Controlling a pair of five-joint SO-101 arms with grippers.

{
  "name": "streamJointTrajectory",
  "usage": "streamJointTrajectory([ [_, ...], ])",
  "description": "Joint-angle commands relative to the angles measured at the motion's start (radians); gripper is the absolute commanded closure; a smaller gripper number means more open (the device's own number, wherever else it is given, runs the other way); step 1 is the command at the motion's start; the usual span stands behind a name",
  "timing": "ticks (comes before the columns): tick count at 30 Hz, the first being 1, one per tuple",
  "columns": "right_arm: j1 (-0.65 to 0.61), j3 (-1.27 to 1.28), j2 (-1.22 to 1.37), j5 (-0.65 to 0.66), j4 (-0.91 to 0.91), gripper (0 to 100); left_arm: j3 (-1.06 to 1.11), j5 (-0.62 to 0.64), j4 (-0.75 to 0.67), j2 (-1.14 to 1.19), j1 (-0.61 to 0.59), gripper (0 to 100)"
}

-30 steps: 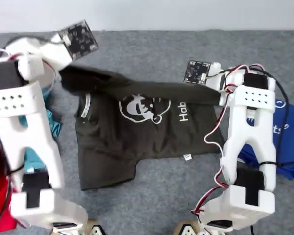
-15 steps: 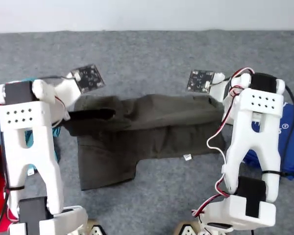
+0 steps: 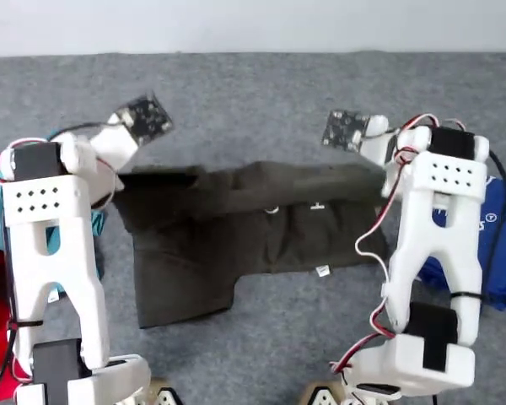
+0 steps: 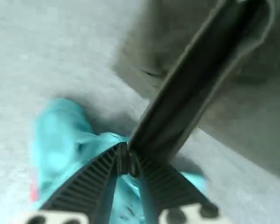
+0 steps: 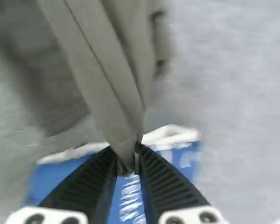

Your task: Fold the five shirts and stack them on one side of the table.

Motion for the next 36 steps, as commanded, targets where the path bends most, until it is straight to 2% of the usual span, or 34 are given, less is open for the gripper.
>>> streamJointTrajectory([
  [1, -0.025, -0.028, 0.051, -0.026, -0.355, 98.8, -0.01, 0.028, -0.199, -0.044, -0.005, 98],
  [4, -0.031, -0.028, 0.105, -0.049, -0.588, 98.8, -0.01, 0.103, -0.384, -0.046, -0.025, 98],
  [6, -0.031, -0.028, 0.124, -0.054, -0.618, 98.8, -0.01, 0.121, -0.457, -0.046, -0.032, 98],
  [8, -0.031, -0.018, 0.127, -0.055, -0.598, 98.9, -0.005, 0.123, -0.457, -0.04, -0.031, 98],
  [11, -0.033, -0.012, 0.125, -0.054, -0.498, 98.9, 0.01, 0.114, -0.368, -0.04, -0.014, 98],
  [17, -0.033, -0.012, 0.124, -0.054, -0.283, 98.9, 0.053, -0.029, -0.121, -0.046, 0.005, 98],
  [20, -0.044, -0.012, 0.128, -0.055, -0.285, 98.9, 0.073, -0.071, -0.081, -0.046, 0.002, 98],
  [23, -0.056, -0.012, 0.137, -0.06, -0.449, 98.9, 0.073, -0.069, -0.091, -0.044, 0.0, 98],
  [29, -0.11, -0.017, 0.254, -0.055, -1.069, 98.9, 0.071, -0.068, -0.166, -0.048, 0.0, 98],
  [31, -0.11, -0.014, 0.297, -0.055, -1.204, 98.9, 0.07, -0.066, -0.183, -0.048, -0.006, 98],
  [33, -0.105, -0.012, 0.32, -0.055, -1.222, 98.9, 0.068, -0.066, -0.18, -0.049, -0.015, 98],
  [36, -0.096, 0.002, 0.311, -0.055, -1.129, 98.9, 0.067, -0.069, -0.146, -0.049, -0.023, 98],
])
